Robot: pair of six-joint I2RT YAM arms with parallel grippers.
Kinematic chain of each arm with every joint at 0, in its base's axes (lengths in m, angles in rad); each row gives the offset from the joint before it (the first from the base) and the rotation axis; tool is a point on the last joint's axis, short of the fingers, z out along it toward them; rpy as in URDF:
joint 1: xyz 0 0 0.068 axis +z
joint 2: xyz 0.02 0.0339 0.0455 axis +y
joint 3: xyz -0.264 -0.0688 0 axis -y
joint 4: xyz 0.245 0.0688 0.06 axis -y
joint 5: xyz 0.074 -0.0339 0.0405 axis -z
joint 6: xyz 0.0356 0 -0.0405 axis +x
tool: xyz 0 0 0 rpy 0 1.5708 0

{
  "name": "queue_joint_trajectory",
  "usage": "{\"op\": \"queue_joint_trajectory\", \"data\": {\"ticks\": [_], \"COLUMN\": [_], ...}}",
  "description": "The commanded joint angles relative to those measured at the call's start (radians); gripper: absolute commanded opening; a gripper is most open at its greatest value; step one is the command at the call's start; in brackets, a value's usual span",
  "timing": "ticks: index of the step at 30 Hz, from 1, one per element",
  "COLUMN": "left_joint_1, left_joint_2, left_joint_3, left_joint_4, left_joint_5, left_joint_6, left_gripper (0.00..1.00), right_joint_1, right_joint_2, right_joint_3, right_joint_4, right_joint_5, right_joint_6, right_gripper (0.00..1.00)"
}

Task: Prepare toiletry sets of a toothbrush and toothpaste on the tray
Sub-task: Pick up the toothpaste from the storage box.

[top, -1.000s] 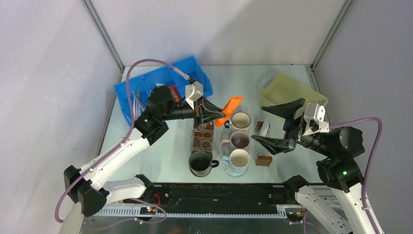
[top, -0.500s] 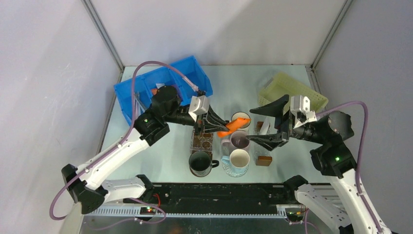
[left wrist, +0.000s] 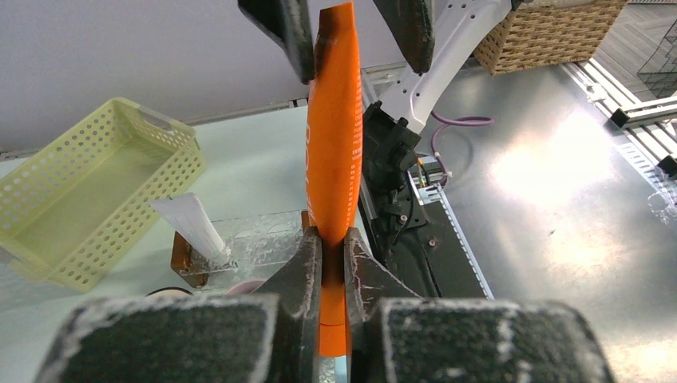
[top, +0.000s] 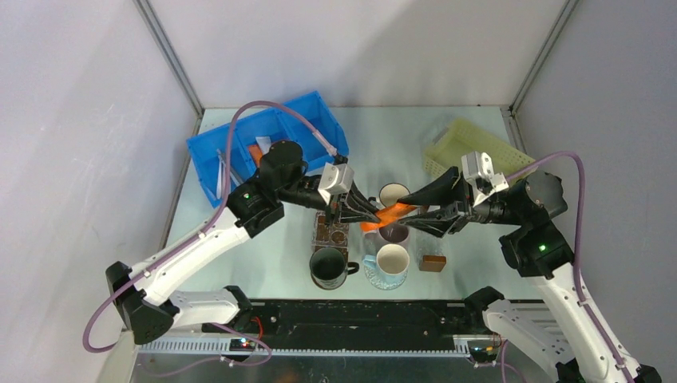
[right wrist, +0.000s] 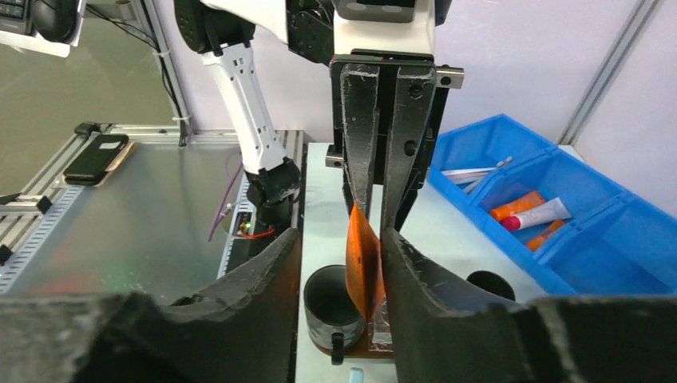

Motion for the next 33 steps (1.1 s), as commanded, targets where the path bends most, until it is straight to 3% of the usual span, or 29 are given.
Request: {"op": "queue_joint_trajectory", "data": {"ticks": [1,7,9,14,20,28,33], "left_joint_1": [-0.01,-0.011,-0.011,-0.011,-0.01,-0.007,-0.003], "left_joint_2": [-0.012,-0.02,-0.021,-0.029,-0.067,-0.132,-0.132], "left_joint_3": [0.052,0.051,0.05,0.038,0.005,-0.054,-0.061], "left_joint_4": [0.029,0.021,0.01,-0.014,-0.039,-0.034,-0.032], "left_joint_5": [0.038,0.038,0.029,-0.025,-0.181,-0.574,-0.905], "left_joint_6": [0.023,0.034,0.045,0.067,0.102,0.039,-0.092], "left_gripper": [0.02,0.03,0.08,0.45,0.77,0.98,1.0], "right_joint_1": [0.006,0.008,0.008,0.005,-0.003,-0.006,-0.006], "right_joint_2": [0.01,0.006,0.0,-0.02,-0.067,-0.138,-0.142], "right_joint_3": [0.034,0.035,0.035,0.034,0.035,0.035,0.034], "right_joint_4": [0.02,0.008,0.006,-0.033,-0.154,-0.375,-0.468], "right_joint_5": [-0.037,-0.038,-0.027,0.008,0.106,0.44,0.702], "right_joint_6": [0.009,0.006,0.006,-0.004,-0.038,-0.113,-0.123], "right_gripper": [0.38,0.09,0.0,0.0,0.0,0.0,0.0]}}
